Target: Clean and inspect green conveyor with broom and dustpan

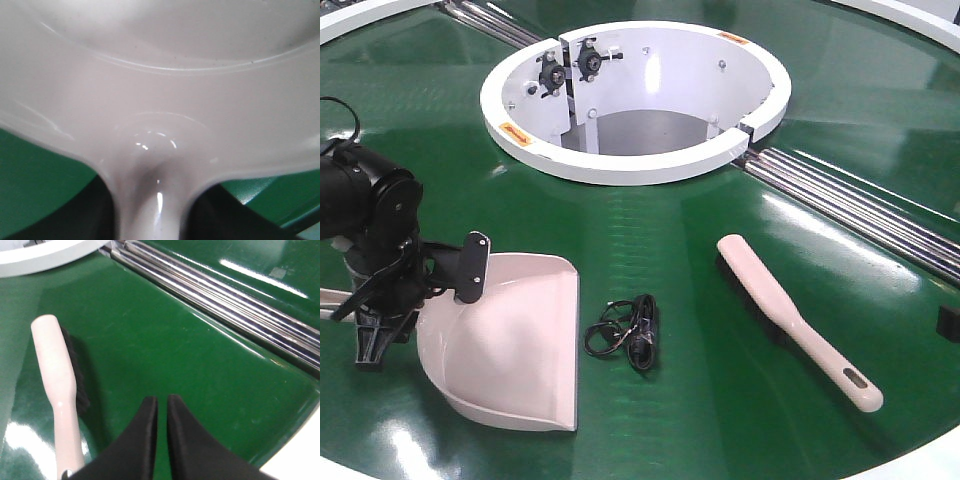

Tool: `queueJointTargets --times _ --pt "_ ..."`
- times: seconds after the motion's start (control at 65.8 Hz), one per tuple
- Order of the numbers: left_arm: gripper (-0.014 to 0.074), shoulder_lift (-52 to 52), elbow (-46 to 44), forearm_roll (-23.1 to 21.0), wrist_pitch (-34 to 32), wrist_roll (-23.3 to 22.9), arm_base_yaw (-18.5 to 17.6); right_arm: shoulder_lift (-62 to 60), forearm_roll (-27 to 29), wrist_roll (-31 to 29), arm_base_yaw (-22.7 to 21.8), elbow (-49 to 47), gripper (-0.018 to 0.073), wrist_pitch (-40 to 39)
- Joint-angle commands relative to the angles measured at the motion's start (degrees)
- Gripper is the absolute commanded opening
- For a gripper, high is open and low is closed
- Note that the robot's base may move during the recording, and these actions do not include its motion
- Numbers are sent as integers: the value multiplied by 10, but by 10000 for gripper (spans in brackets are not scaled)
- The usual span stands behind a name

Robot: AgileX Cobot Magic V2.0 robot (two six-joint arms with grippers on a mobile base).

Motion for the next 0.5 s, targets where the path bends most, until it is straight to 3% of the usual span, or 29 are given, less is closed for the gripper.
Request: queueJointTargets --times 0.0,0.273,0.38,0.486 --pt "-7 -22 -14 -1 -4 -5 -4 16 -8 -22 9 -37 190 -12" --pt "-7 -22 -14 -1 -4 -5 -4 82 -10 -56 94 -86 544 30" --pt "-7 -22 -14 -1 -4 -5 -4 118 -9 -56 122 -109 613 51" --pt "-7 -22 -14 -1 -4 -5 -4 165 -10 -56 147 -139 624 83"
